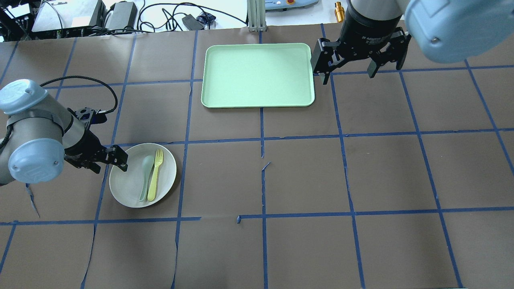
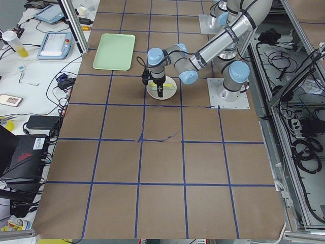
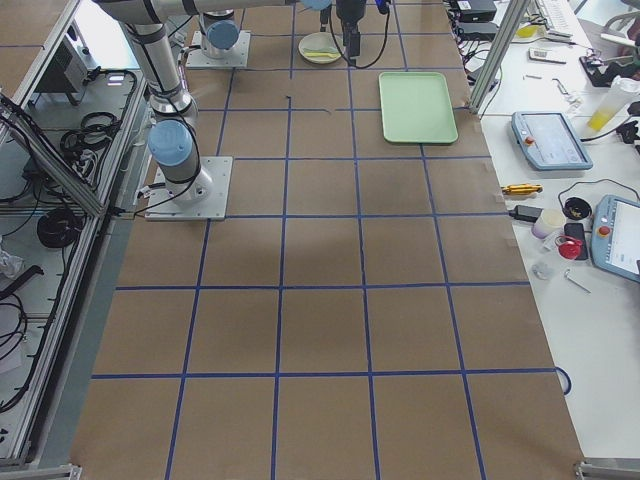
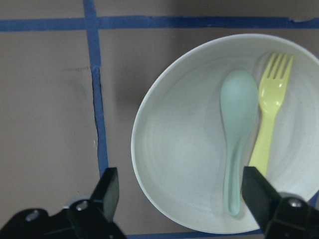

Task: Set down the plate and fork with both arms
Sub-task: 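Lower the left gripper to the white plate's rim and grip it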

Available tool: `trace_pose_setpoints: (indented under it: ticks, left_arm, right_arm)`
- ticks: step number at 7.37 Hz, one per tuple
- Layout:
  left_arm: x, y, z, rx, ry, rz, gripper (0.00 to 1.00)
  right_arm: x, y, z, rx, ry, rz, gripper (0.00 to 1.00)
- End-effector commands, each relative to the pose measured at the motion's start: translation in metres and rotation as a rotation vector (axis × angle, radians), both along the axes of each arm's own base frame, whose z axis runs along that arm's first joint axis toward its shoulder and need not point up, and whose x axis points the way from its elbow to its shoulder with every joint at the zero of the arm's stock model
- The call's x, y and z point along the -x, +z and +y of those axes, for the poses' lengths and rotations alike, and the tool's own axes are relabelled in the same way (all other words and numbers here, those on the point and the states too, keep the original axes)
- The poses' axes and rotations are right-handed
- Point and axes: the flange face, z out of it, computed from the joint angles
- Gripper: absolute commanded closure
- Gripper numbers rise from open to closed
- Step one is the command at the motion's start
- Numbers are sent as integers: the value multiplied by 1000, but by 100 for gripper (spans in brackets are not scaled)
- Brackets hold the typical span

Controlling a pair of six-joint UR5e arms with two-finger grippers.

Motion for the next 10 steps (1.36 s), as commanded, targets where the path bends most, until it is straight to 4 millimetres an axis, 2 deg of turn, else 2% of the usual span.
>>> trace_pose_setpoints:
  ticks: [1, 2, 3, 4, 5, 6, 8, 9, 10]
  left_arm:
    - [-18, -23, 5, -44, 35, 2, 40]
    - [-19, -26, 5, -49, 36, 5, 52]
    - [-20, -30, 5, -57, 37, 9, 71]
    - [-20, -31, 4, -58, 34, 8, 85]
    - [-20, -31, 4, -60, 37, 8, 94]
    - [-21, -32, 3, -61, 38, 9, 98]
    - [-28, -30, 2, -53, 50, 22, 100]
    - [-47, -25, 2, -41, 60, 24, 100]
    - [-62, -19, 1, 17, 127, 124, 100]
  right_arm:
    - [0, 0, 0, -2, 0, 0, 0]
    - [0, 0, 0, -2, 1, 0, 0]
    - [0, 0, 0, -2, 2, 0, 0]
    - [0, 0, 0, -4, 2, 1, 0]
    - [0, 1, 0, -2, 0, 0, 0]
    - [0, 1, 0, -2, 1, 0, 0]
    - [0, 1, 0, -2, 1, 0, 0]
    - [0, 1, 0, 1, 2, 0, 0]
    - [0, 1, 0, -1, 0, 0, 0]
